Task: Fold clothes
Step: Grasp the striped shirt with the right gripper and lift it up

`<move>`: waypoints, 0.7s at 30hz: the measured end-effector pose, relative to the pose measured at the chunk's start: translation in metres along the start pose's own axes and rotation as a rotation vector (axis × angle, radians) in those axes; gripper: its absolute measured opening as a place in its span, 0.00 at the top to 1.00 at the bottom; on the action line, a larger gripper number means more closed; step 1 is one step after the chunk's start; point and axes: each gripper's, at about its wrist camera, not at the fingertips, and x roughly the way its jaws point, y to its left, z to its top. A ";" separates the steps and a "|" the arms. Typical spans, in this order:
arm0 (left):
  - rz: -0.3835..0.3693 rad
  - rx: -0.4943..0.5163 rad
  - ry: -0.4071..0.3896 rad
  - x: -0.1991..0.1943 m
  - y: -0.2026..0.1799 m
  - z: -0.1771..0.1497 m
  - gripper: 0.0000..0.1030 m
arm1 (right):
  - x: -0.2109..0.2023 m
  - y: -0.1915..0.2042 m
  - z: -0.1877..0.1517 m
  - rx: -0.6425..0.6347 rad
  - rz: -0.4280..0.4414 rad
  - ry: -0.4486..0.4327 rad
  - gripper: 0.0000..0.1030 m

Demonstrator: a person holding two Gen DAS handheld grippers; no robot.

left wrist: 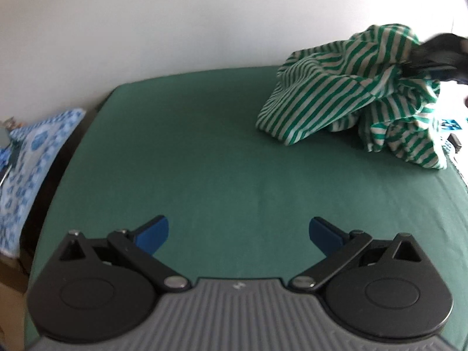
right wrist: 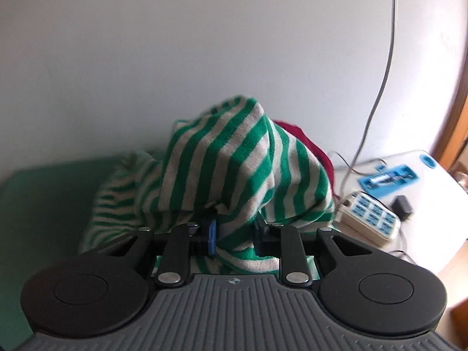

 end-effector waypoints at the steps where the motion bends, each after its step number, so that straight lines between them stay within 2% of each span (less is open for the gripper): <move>1: 0.010 -0.011 0.003 0.001 -0.001 -0.003 0.01 | -0.015 0.003 -0.010 -0.031 0.034 -0.026 0.78; 3: 0.009 -0.033 0.010 0.005 -0.004 -0.005 0.01 | -0.048 0.007 -0.036 -0.096 0.105 -0.064 0.78; 6: -0.014 -0.030 0.020 0.013 -0.013 -0.007 0.01 | -0.084 0.002 -0.079 -0.142 0.217 -0.022 0.79; 8: -0.007 0.004 0.032 0.019 -0.024 -0.008 0.01 | -0.104 -0.010 -0.112 -0.169 0.277 0.047 0.79; 12: -0.011 0.058 0.059 0.031 -0.048 -0.009 0.01 | -0.127 -0.031 -0.177 -0.249 0.337 0.235 0.79; 15: -0.014 0.089 0.064 0.035 -0.062 -0.008 0.01 | -0.136 -0.043 -0.202 -0.321 0.348 0.326 0.80; 16: -0.012 0.088 0.066 0.035 -0.062 -0.008 0.01 | -0.139 -0.047 -0.199 -0.334 0.336 0.311 0.78; 18: -0.007 0.088 0.070 0.036 -0.062 -0.009 0.01 | -0.146 -0.057 -0.186 -0.333 0.303 0.238 0.65; 20: -0.001 0.087 0.074 0.037 -0.062 -0.010 0.01 | -0.151 -0.068 -0.166 -0.305 0.263 0.132 0.38; 21: 0.001 0.086 0.076 0.037 -0.062 -0.010 0.01 | -0.149 -0.073 -0.155 -0.270 0.250 0.081 0.31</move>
